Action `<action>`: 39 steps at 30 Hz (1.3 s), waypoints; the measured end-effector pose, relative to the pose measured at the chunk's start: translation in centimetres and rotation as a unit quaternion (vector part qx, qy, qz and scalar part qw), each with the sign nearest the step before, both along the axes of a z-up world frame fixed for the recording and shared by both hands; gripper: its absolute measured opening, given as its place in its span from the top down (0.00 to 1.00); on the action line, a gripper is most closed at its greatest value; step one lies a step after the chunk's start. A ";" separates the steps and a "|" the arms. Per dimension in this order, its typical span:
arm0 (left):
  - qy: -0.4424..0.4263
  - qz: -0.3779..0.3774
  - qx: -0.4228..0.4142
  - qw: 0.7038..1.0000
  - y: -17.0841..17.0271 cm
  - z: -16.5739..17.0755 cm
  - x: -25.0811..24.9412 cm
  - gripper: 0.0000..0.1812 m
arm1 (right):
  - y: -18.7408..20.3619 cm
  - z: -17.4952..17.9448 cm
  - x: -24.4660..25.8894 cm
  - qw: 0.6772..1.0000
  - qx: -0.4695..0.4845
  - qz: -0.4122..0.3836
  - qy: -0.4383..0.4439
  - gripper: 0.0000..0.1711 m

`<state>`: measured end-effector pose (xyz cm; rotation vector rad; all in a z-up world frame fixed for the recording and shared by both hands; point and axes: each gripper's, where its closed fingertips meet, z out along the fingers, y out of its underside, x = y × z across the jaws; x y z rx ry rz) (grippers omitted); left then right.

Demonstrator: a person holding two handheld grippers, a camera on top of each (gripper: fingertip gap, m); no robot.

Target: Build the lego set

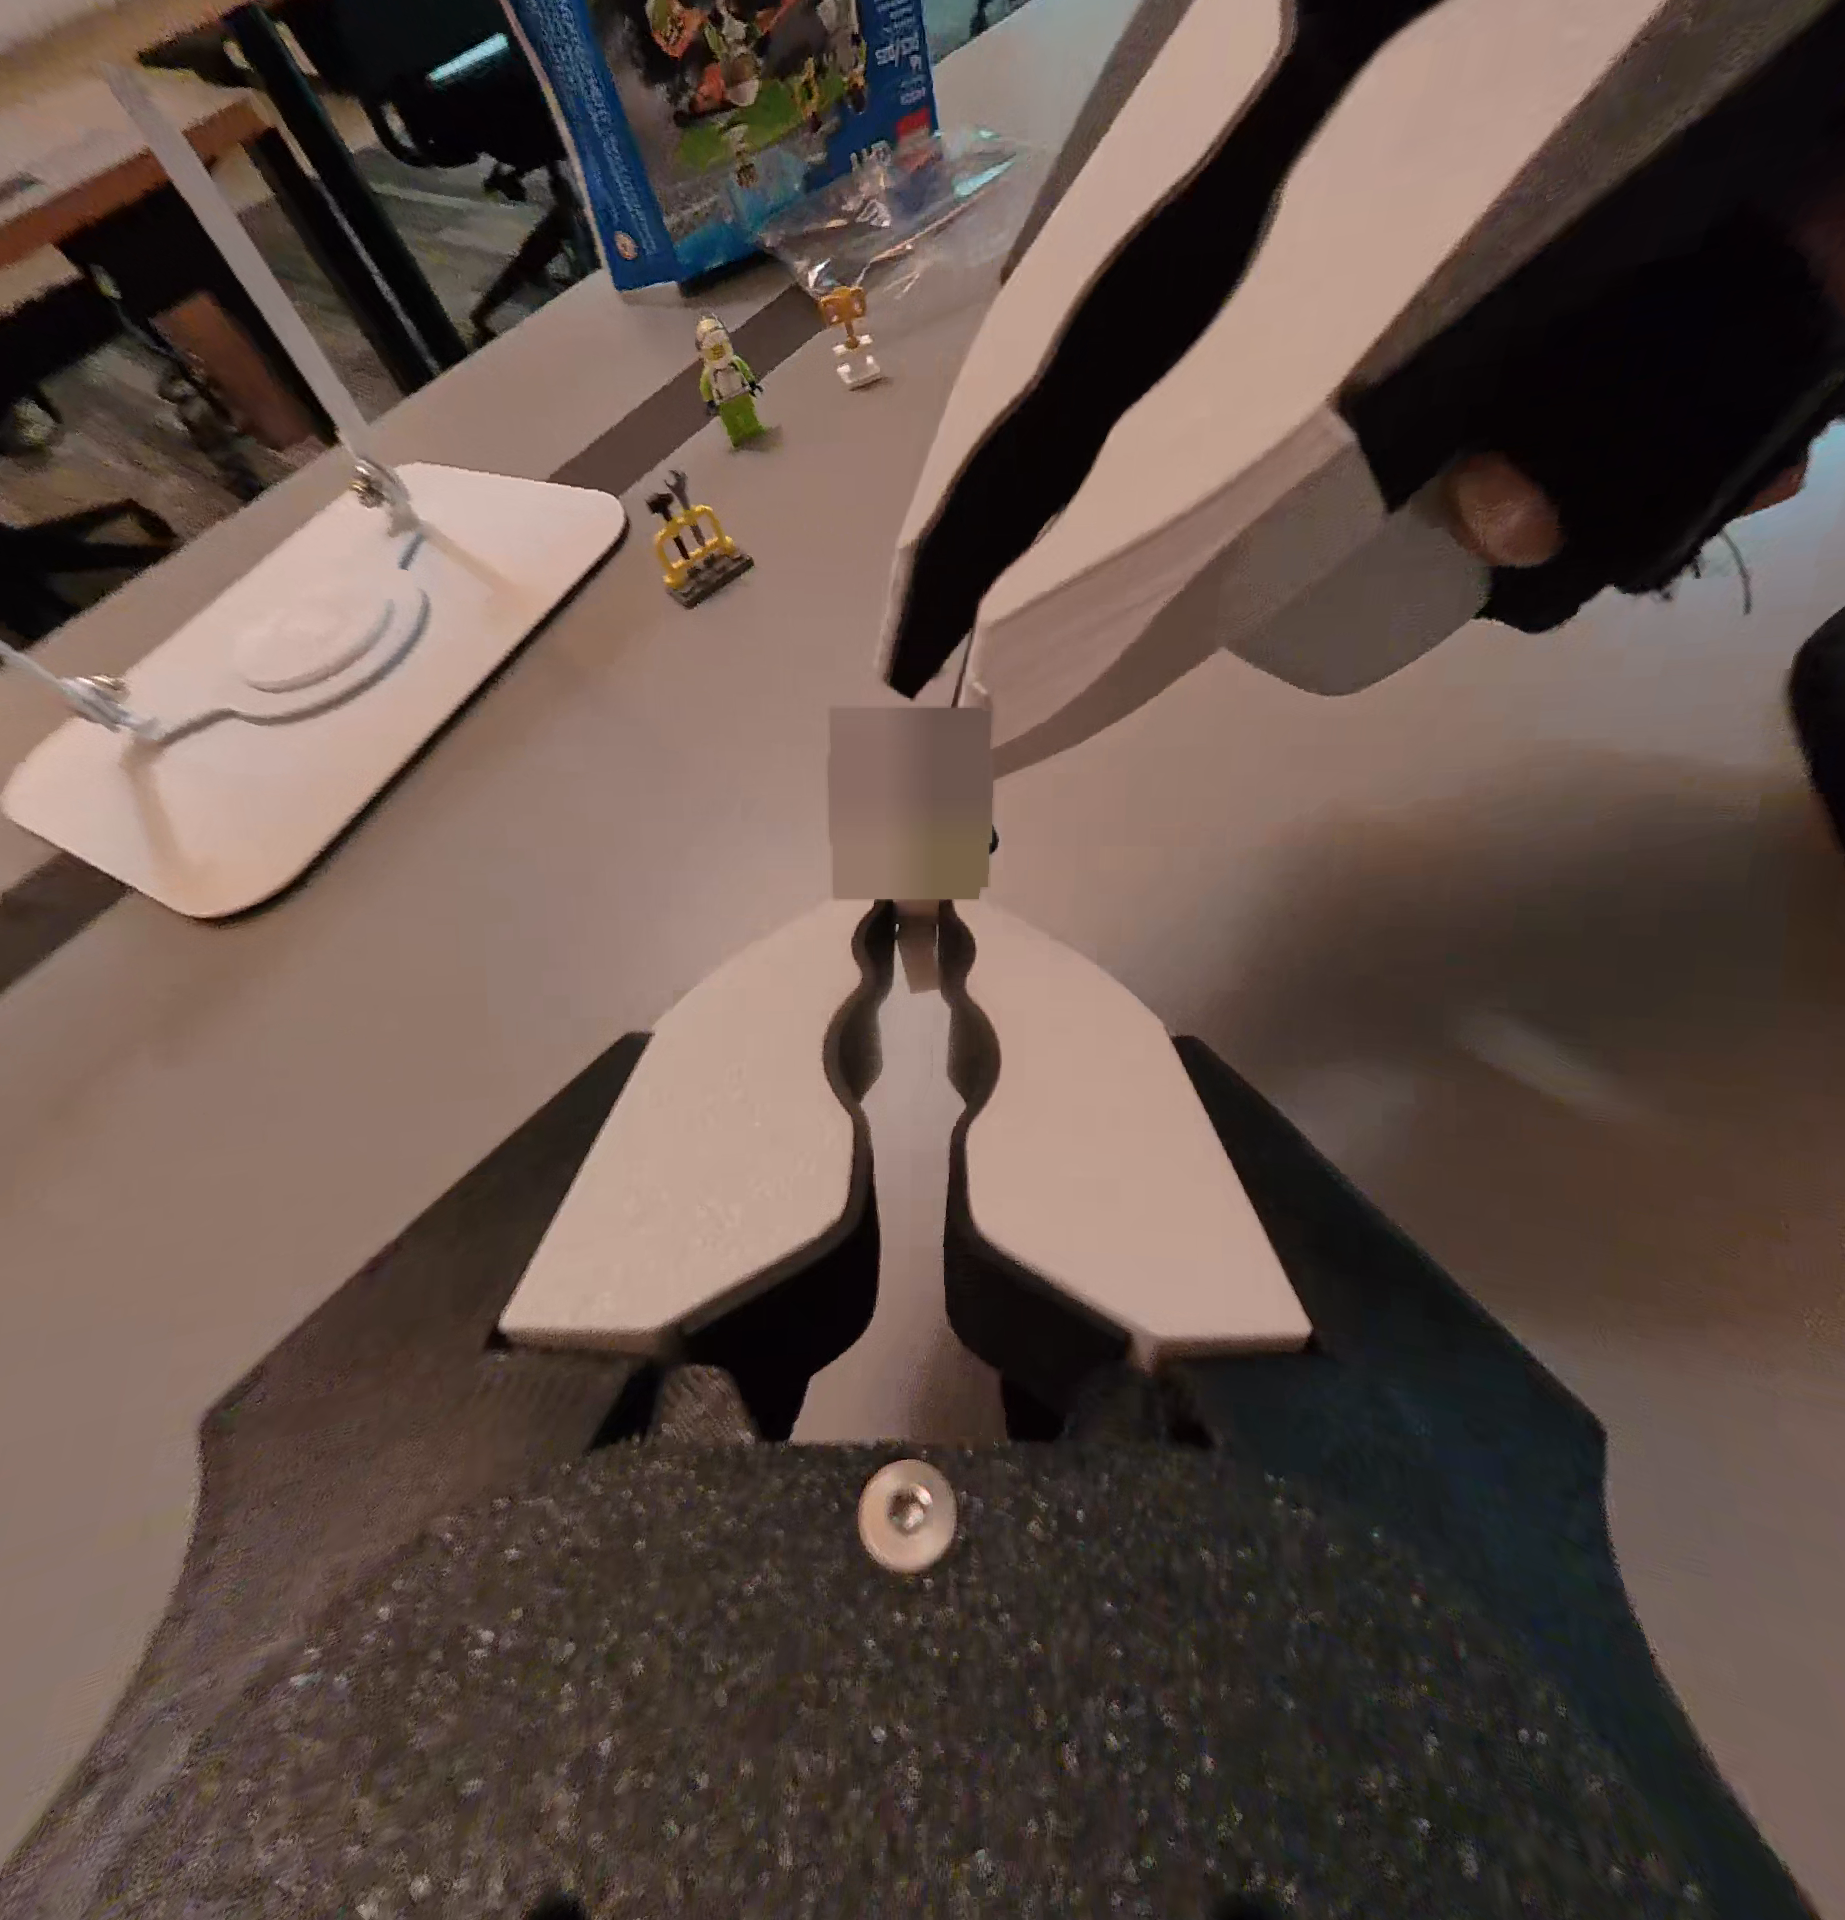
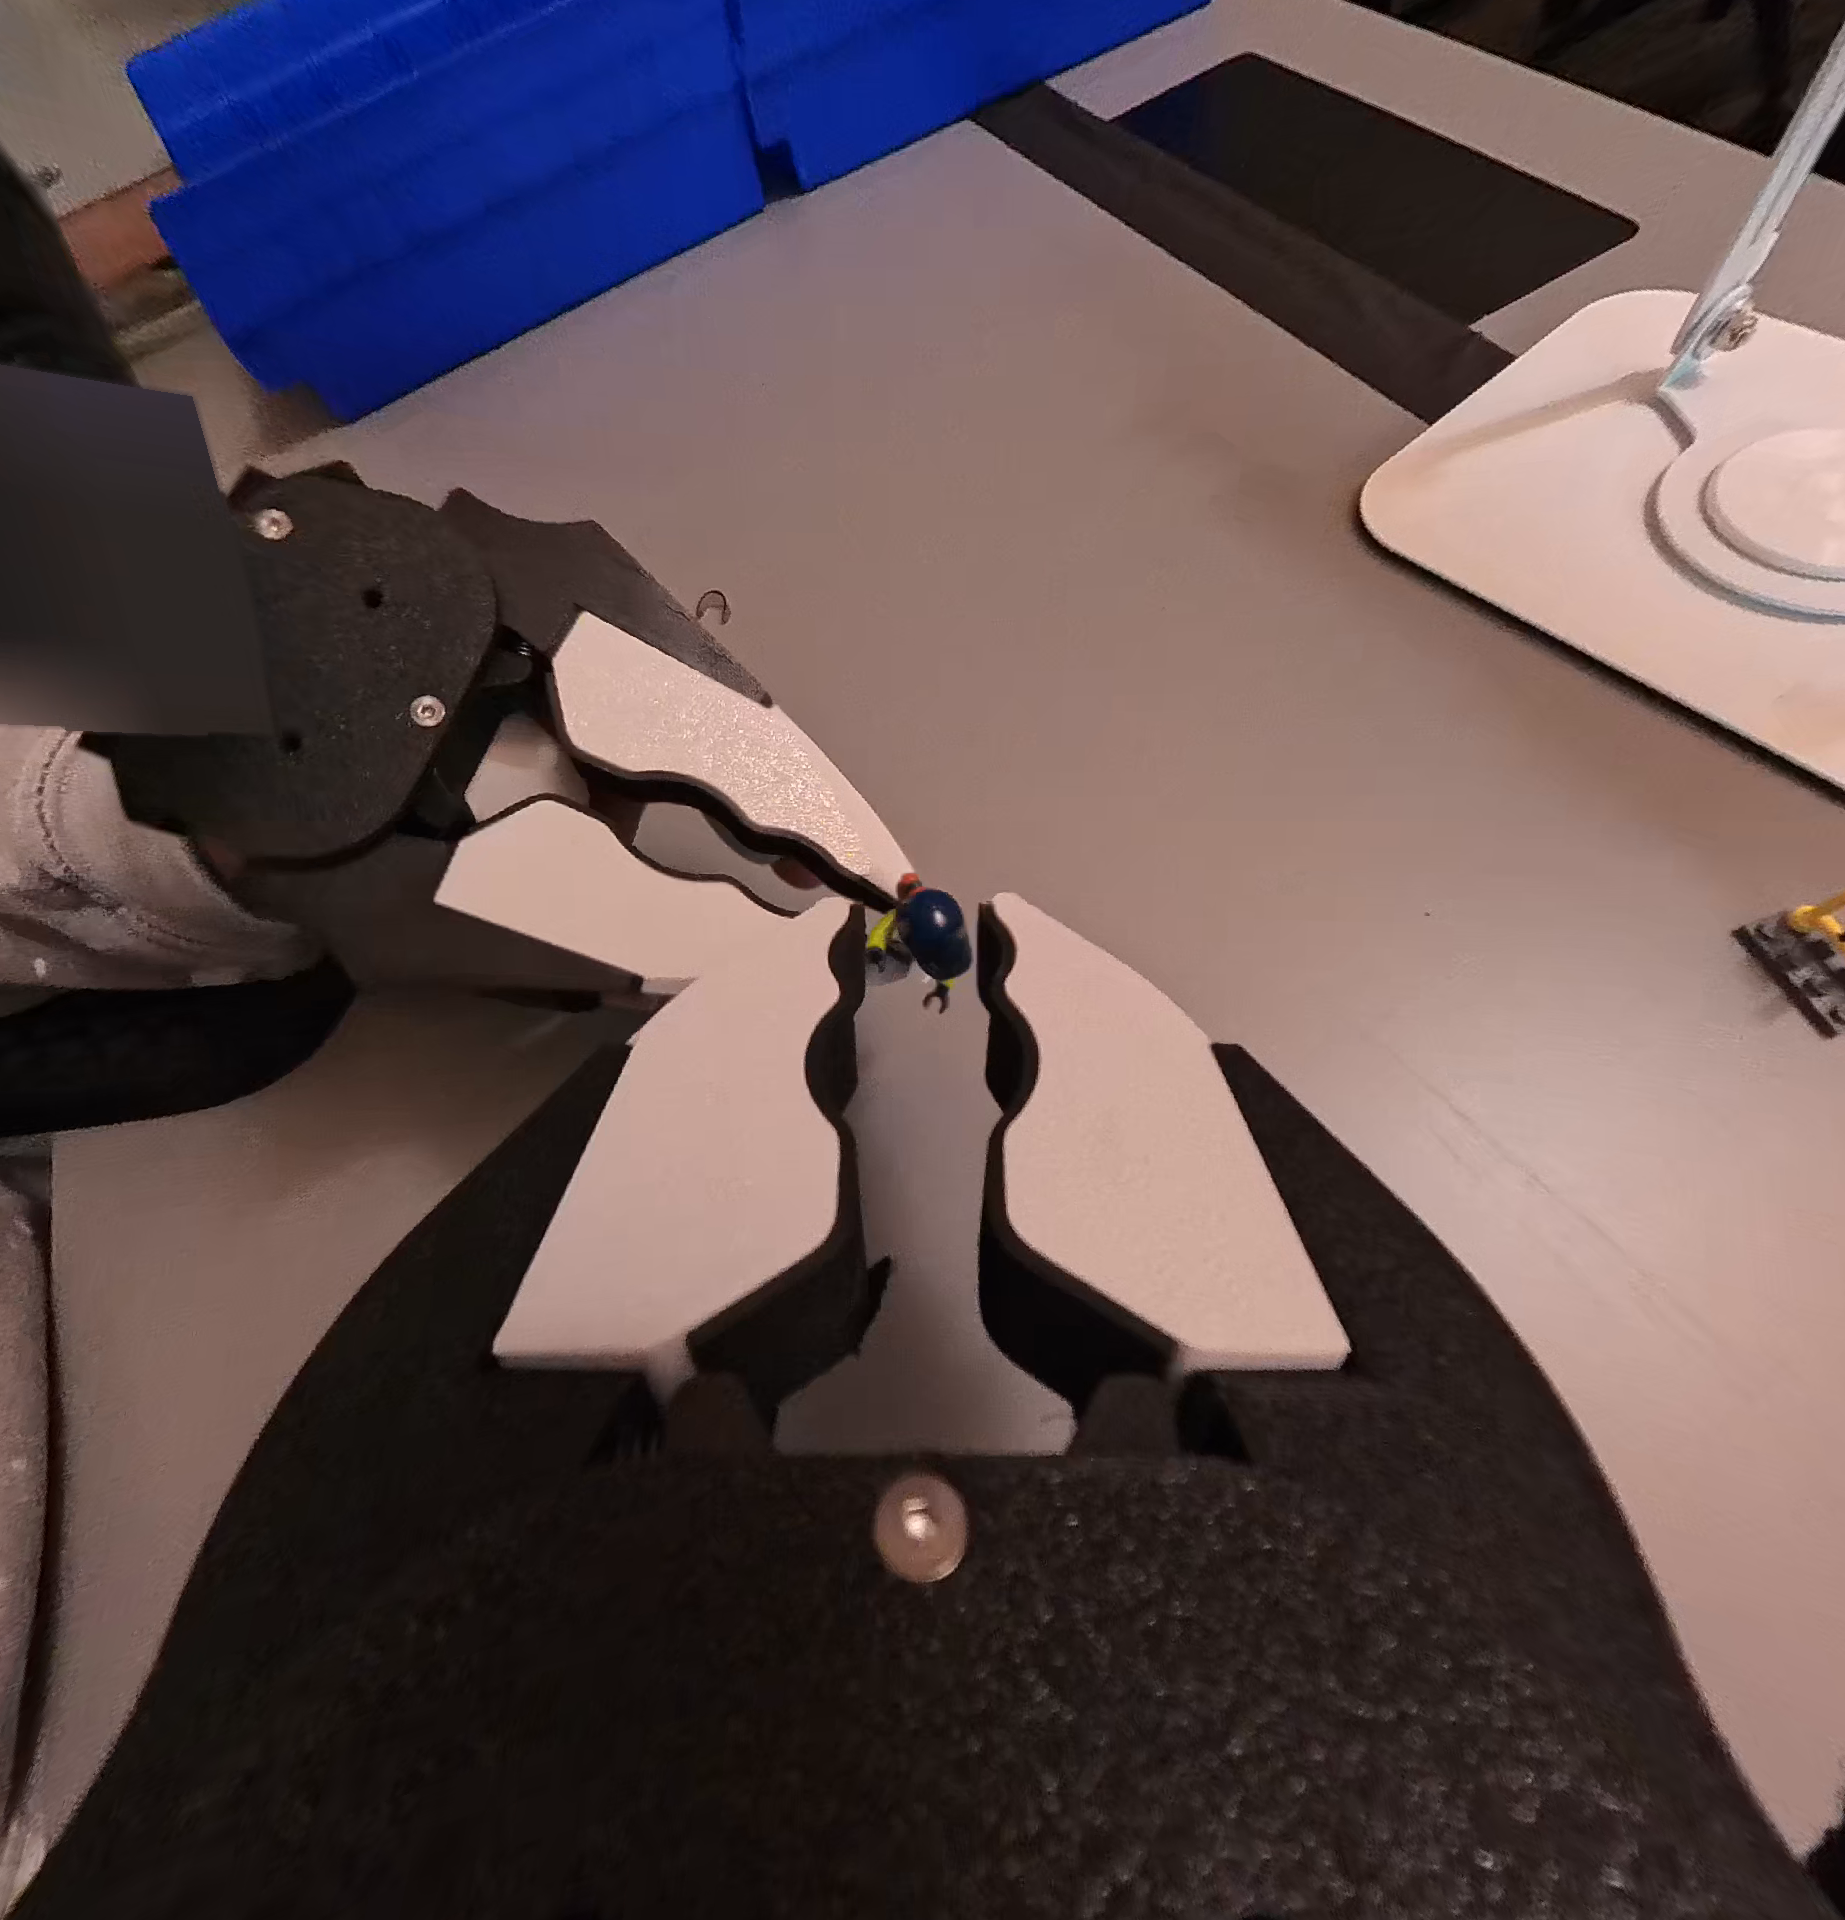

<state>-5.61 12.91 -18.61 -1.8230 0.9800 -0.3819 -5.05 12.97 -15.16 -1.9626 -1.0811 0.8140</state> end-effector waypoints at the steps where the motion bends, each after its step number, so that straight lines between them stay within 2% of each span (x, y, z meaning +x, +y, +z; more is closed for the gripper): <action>1: -0.013 -0.003 -0.012 1.000 -0.1 0.0 0.1 0.96 | 0.0 0.2 0.2 1.000 0.003 -0.001 0.002 0.88; 5: -0.076 -0.044 -0.089 0.992 -1.2 -0.2 1.0 0.96 | -0.4 1.8 0.9 0.998 0.039 0.048 0.025 0.89; 8: -0.147 -0.106 -0.158 0.971 -2.8 0.5 2.1 0.96 | -1.8 1.7 1.8 0.983 0.090 0.161 -0.013 0.90; 11: -0.193 -0.152 -0.204 0.948 -3.9 1.1 2.6 0.96 | -3.3 0.8 2.7 0.958 0.086 0.269 -0.053 0.90; 22: -0.184 -0.282 -0.249 0.908 -8.0 1.0 3.7 0.96 | -5.8 0.8 3.4 0.894 -0.020 0.439 -0.092 0.92; 29: -0.178 -0.301 -0.268 0.898 -8.7 0.5 3.9 0.96 | -7.6 -0.7 3.5 0.871 -0.060 0.476 -0.105 0.91; 35: -0.164 -0.298 -0.271 0.900 -8.8 0.0 4.0 0.96 | -7.8 -1.2 3.4 0.875 -0.070 0.467 -0.103 0.91; 39: -0.157 -0.284 -0.263 0.909 -8.4 -0.3 4.0 0.96 | -7.3 -1.5 3.2 0.893 -0.092 0.427 -0.108 0.92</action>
